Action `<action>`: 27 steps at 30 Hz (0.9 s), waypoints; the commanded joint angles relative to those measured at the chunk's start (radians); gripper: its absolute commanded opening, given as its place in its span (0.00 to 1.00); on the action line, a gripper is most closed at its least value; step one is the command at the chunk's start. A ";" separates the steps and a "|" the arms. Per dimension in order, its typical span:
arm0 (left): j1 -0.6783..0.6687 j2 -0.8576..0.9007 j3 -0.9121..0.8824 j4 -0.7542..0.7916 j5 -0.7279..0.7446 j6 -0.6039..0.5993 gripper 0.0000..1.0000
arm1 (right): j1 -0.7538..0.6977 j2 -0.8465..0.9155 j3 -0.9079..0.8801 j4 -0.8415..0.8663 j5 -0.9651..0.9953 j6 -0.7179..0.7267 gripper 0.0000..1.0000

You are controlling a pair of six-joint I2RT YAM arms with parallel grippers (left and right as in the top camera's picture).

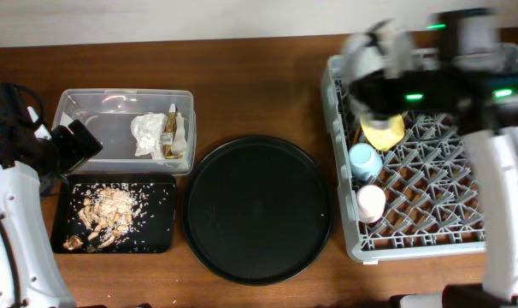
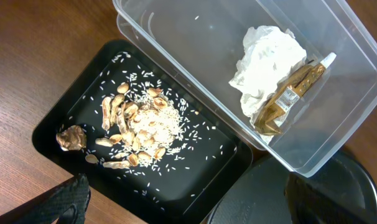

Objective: Sort waste into correct bins and load items into the dishwasher rack
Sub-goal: 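Lift the white plate and stand it upright in the rack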

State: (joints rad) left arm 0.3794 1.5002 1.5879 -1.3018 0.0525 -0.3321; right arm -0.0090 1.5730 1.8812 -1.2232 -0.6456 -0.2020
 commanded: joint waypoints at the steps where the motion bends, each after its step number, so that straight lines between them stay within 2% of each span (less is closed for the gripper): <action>1: 0.003 0.004 -0.003 -0.001 0.003 0.004 0.99 | -0.257 0.058 0.007 -0.076 -0.448 -0.245 0.04; 3: 0.002 0.004 -0.003 -0.001 0.003 0.004 0.99 | -0.378 0.117 0.007 -0.109 -0.507 -0.310 0.04; 7: 0.002 0.004 -0.003 -0.001 0.003 0.004 0.99 | -0.465 0.214 0.007 -0.129 -0.506 -0.376 0.04; 12: 0.002 0.004 -0.003 -0.001 0.003 0.004 0.99 | -0.478 0.340 0.007 -0.120 -0.492 -0.444 0.04; 21: 0.002 0.004 -0.003 -0.001 0.003 0.004 0.99 | -0.478 0.447 0.007 -0.069 -0.366 -0.448 0.04; 22: 0.003 0.004 -0.003 -0.001 0.003 0.004 0.99 | -0.478 0.447 0.007 -0.066 -0.363 -0.448 0.11; 23: 0.002 0.004 -0.003 -0.001 0.003 0.004 0.99 | -0.478 0.447 0.007 -0.066 -0.363 -0.448 0.34; 24: 0.002 0.004 -0.003 -0.001 0.003 0.004 0.99 | -0.478 0.447 0.007 -0.066 -0.363 -0.448 0.44; 27: 0.003 0.004 -0.003 -0.001 0.003 0.004 0.99 | -0.478 0.447 0.007 -0.071 -0.364 -0.444 0.63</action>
State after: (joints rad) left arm 0.3790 1.5002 1.5875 -1.3014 0.0521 -0.3321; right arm -0.4892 2.0190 1.8812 -1.2884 -1.0103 -0.6384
